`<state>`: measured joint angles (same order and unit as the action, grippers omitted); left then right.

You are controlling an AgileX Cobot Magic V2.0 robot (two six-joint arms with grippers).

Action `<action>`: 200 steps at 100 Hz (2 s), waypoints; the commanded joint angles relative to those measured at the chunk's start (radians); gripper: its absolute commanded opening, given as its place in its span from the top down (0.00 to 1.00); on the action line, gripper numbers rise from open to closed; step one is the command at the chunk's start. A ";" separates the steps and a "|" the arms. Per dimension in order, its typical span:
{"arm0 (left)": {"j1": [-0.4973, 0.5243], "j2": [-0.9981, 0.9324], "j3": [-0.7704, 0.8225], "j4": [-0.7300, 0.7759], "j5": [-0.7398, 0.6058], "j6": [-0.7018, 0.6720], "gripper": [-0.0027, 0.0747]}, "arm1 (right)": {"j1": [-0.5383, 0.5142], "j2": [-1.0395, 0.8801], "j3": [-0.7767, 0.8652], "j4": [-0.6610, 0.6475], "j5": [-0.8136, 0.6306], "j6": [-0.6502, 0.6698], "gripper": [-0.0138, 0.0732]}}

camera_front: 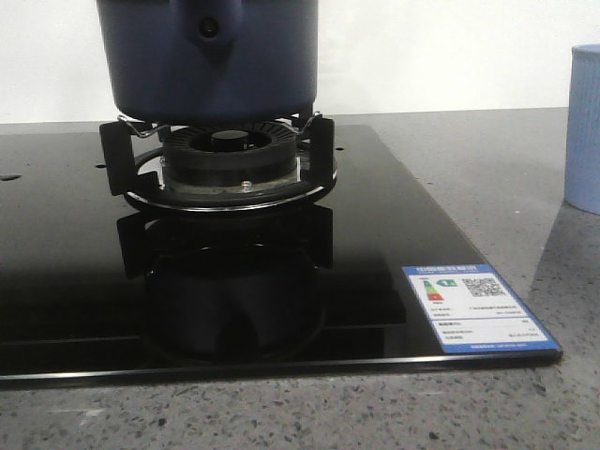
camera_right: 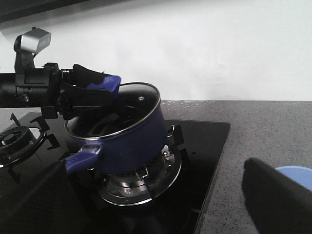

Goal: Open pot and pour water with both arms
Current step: 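Move the right gripper toward the light blue ribbed cup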

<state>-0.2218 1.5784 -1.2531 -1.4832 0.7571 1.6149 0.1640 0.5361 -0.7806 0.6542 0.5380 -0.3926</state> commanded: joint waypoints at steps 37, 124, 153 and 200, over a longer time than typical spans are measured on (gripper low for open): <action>-0.009 -0.037 -0.035 -0.049 0.025 0.002 0.47 | 0.003 0.012 -0.033 0.027 -0.064 -0.010 0.09; 0.079 -0.267 -0.078 -0.024 -0.039 -0.114 0.58 | -0.002 0.001 -0.033 -0.315 -0.140 0.002 0.09; 0.152 -0.461 0.085 -0.024 -0.048 -0.114 0.58 | -0.046 -0.015 0.051 -0.654 -0.062 0.301 0.09; 0.142 -0.507 0.122 -0.042 -0.039 -0.114 0.58 | -0.046 -0.013 0.381 -0.538 -0.565 0.301 0.09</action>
<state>-0.0720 1.0983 -1.1009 -1.4339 0.7250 1.5111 0.1222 0.5156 -0.4014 0.1083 0.1417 -0.0938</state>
